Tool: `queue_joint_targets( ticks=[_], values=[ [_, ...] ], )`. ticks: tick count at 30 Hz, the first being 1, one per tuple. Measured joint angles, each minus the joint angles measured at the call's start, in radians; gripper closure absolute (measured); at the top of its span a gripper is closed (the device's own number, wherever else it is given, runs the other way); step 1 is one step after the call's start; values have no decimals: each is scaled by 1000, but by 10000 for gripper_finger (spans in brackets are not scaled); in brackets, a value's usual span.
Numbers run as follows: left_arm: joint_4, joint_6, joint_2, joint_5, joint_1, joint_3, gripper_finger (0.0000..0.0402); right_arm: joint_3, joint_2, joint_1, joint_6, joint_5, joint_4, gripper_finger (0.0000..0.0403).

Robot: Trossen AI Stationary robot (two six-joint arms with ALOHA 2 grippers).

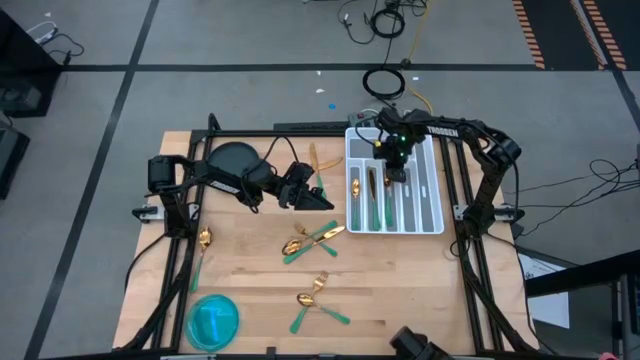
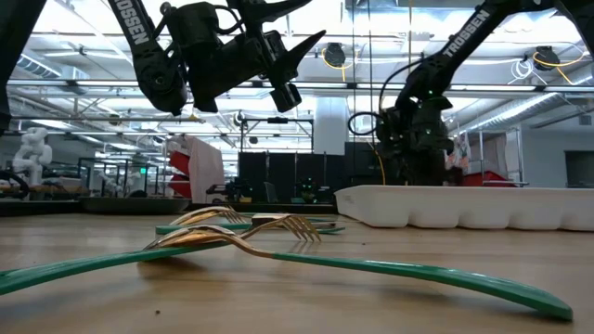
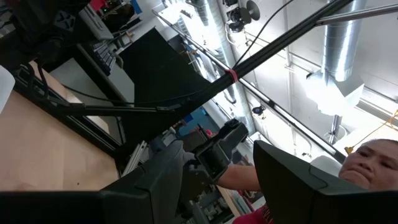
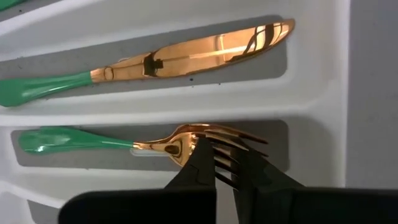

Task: Sort silverware
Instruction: Put the green fork on the silverware organizer

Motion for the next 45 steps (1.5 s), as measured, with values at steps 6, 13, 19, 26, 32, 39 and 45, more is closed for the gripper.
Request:
queue_joint_targets(
  ticks=[6, 13, 19, 26, 32, 39, 45],
  values=[
    [0, 0, 0, 0, 0, 0, 200, -26, 0, 8, 11, -3, 22, 402],
    [0, 0, 0, -10, 0, 0, 200, -33, 0, 15, 16, -7, 29, 402],
    [0, 0, 0, -14, 0, 0, 200, -33, 1, 15, 27, -9, 29, 386],
    [0, 0, 0, -14, 0, 0, 200, -34, 2, 17, 44, 14, 38, 321],
    [0, 0, 0, -14, 0, 0, 200, -34, 2, 16, 48, 29, 50, 310],
    [0, 0, 0, -14, 0, 0, 200, -33, 2, 16, 46, 28, 40, 299],
    [0, 0, 0, -14, 0, 0, 200, -32, 3, 24, 41, 30, 19, 274]
  ],
)
